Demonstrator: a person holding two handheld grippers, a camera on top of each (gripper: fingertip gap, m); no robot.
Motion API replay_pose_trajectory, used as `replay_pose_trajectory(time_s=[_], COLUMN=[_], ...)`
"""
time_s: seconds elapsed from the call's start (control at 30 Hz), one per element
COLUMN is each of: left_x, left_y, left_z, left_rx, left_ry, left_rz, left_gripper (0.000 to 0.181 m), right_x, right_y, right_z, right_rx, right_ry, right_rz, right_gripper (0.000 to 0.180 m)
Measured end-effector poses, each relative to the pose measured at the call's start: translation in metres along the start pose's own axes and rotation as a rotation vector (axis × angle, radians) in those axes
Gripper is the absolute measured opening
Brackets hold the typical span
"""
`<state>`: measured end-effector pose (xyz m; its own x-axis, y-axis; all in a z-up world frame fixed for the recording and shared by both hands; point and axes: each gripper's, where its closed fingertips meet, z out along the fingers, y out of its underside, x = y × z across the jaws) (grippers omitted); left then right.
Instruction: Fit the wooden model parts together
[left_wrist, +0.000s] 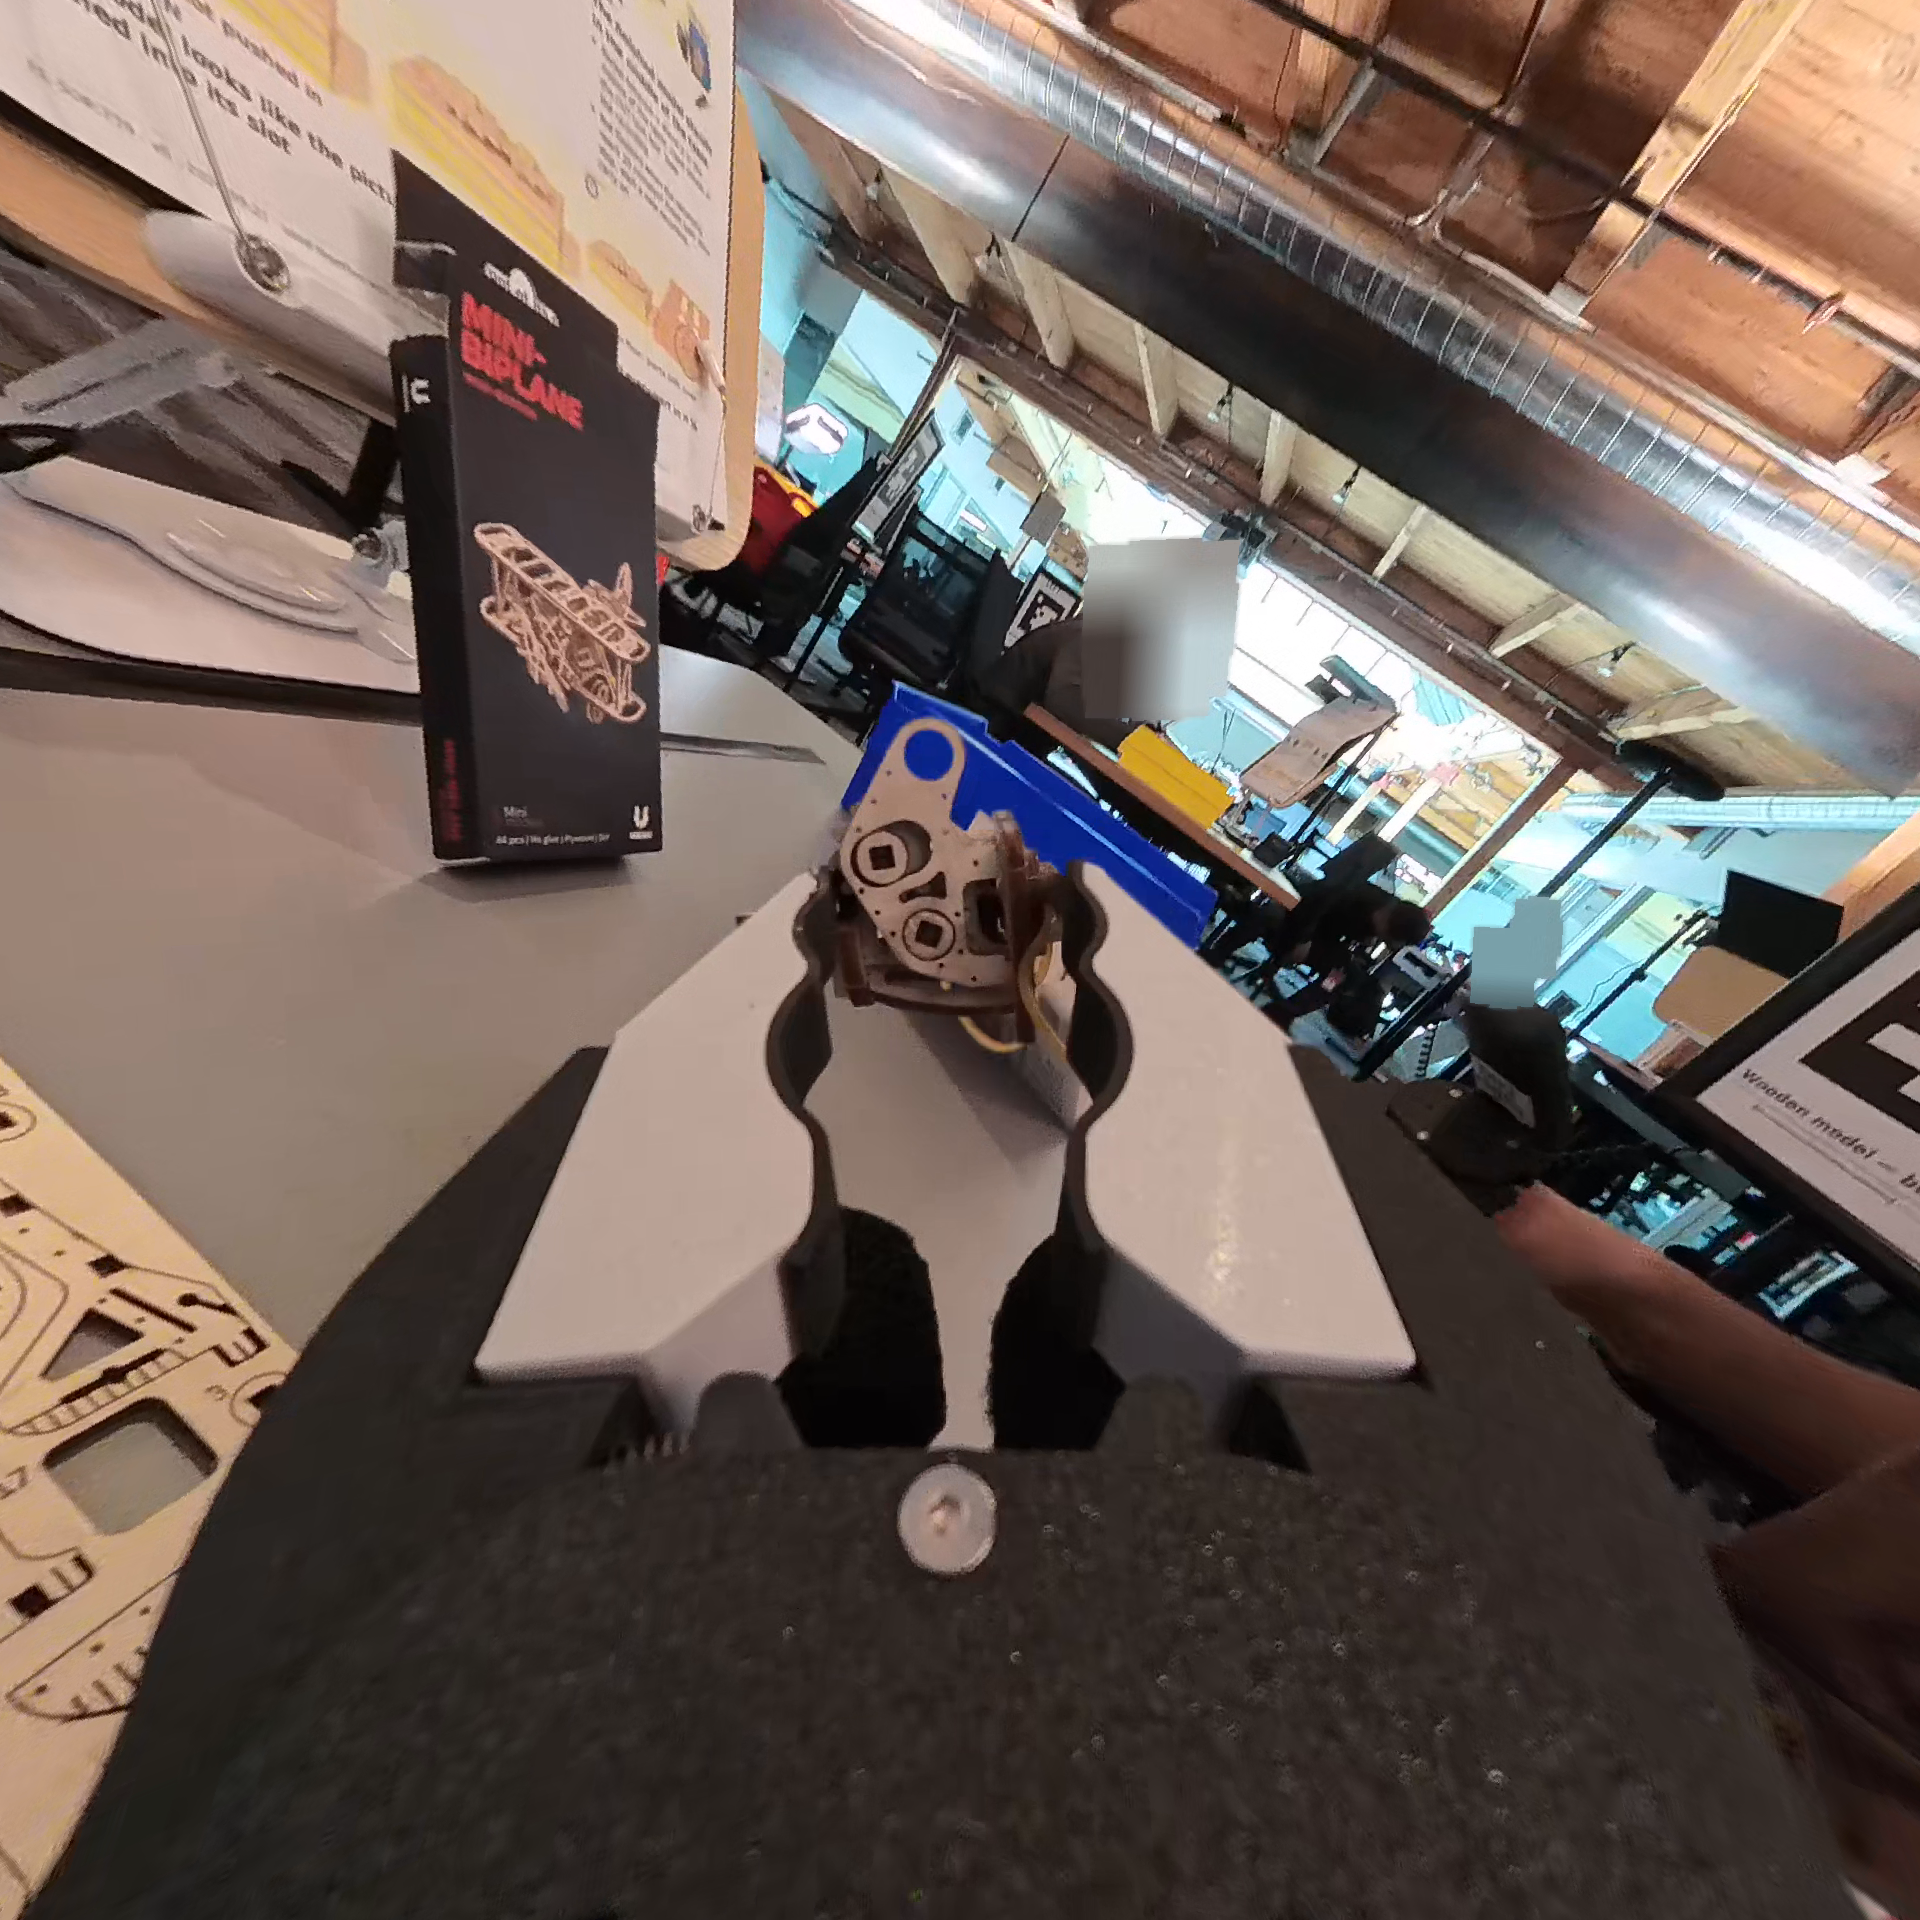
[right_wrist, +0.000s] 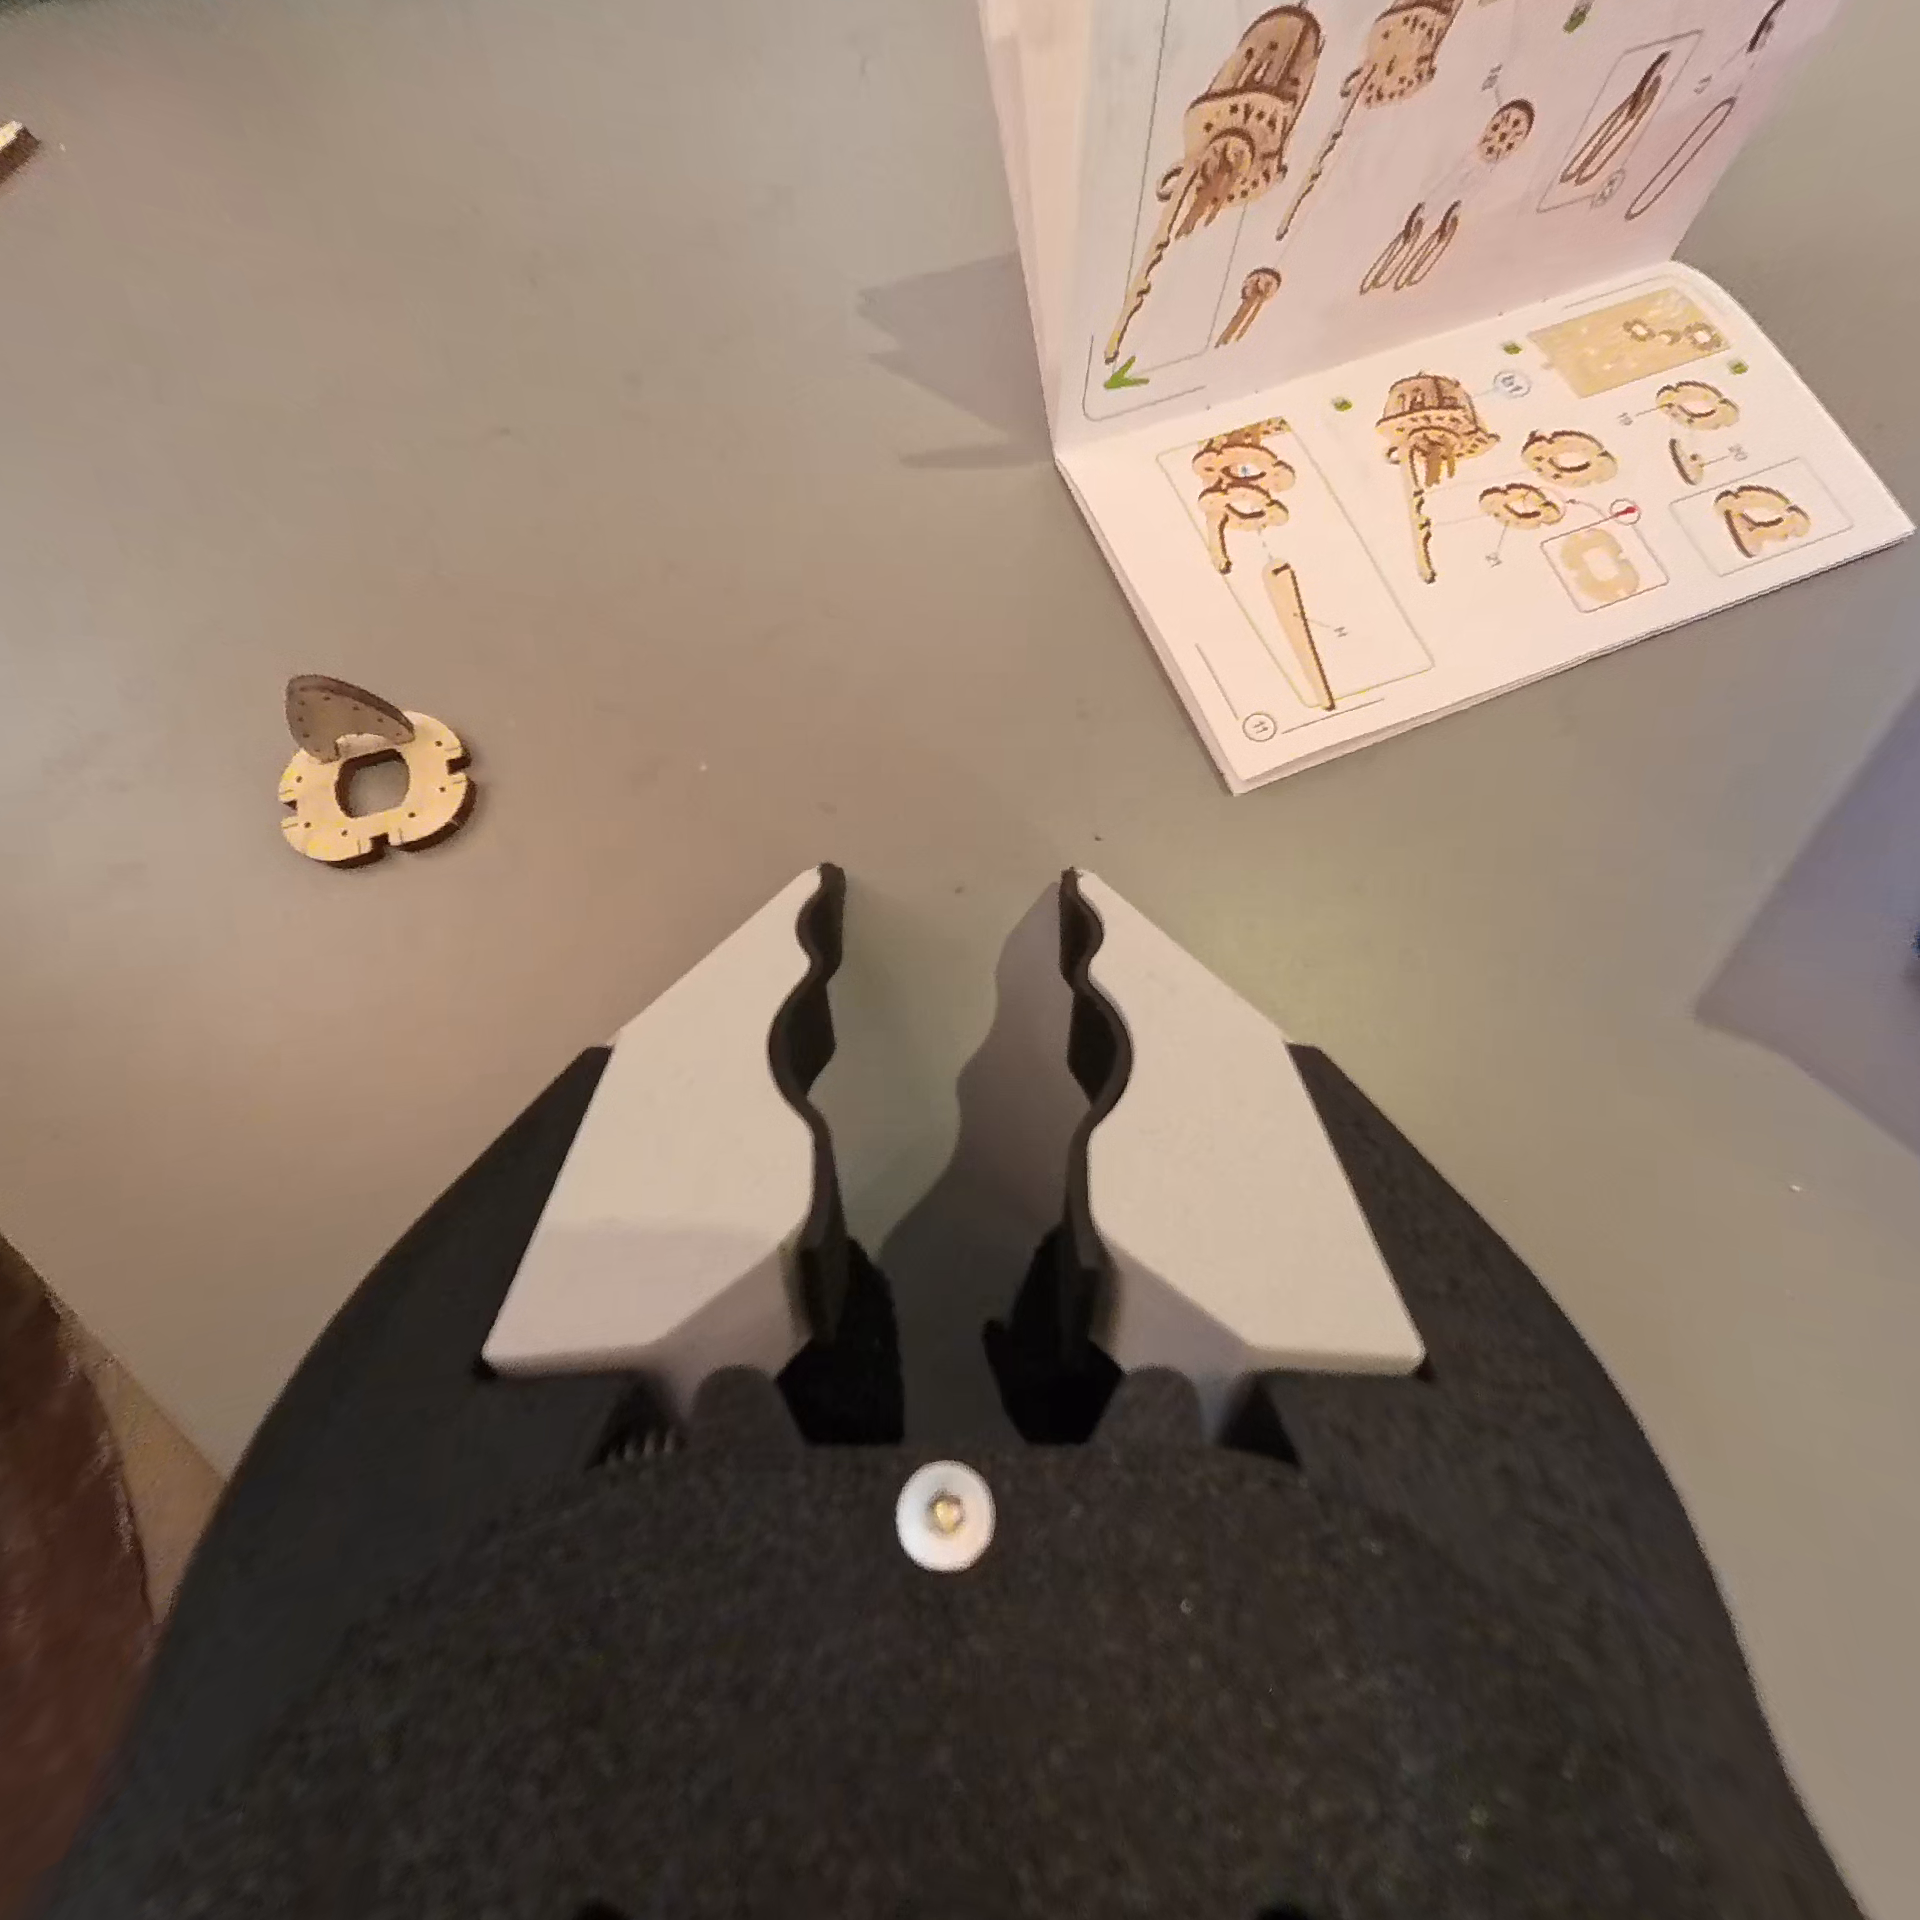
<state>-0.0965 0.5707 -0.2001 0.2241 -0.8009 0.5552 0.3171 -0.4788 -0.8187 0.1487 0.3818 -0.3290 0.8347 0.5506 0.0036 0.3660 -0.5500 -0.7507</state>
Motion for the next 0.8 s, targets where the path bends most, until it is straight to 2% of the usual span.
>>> replay_pose_trajectory(time_s=[0.5, 0.8], left_x=[0.018, 0.031], left_y=[0.032, 0.044], left_z=[0.018, 0.023], left_rx=[-0.132, -0.193], left_ry=[0.07, 0.076], left_rz=[-0.008, 0.136], left_gripper=[0.041, 0.04], right_x=[0.002, 0.008], right_y=[0.012, 0.007], right_z=[-0.013, -0.013], right_rx=[-0.002, 0.007], right_ry=[0.015, 0.045], right_rz=[0.015, 0.047], right_gripper=[0.052, 0.052])
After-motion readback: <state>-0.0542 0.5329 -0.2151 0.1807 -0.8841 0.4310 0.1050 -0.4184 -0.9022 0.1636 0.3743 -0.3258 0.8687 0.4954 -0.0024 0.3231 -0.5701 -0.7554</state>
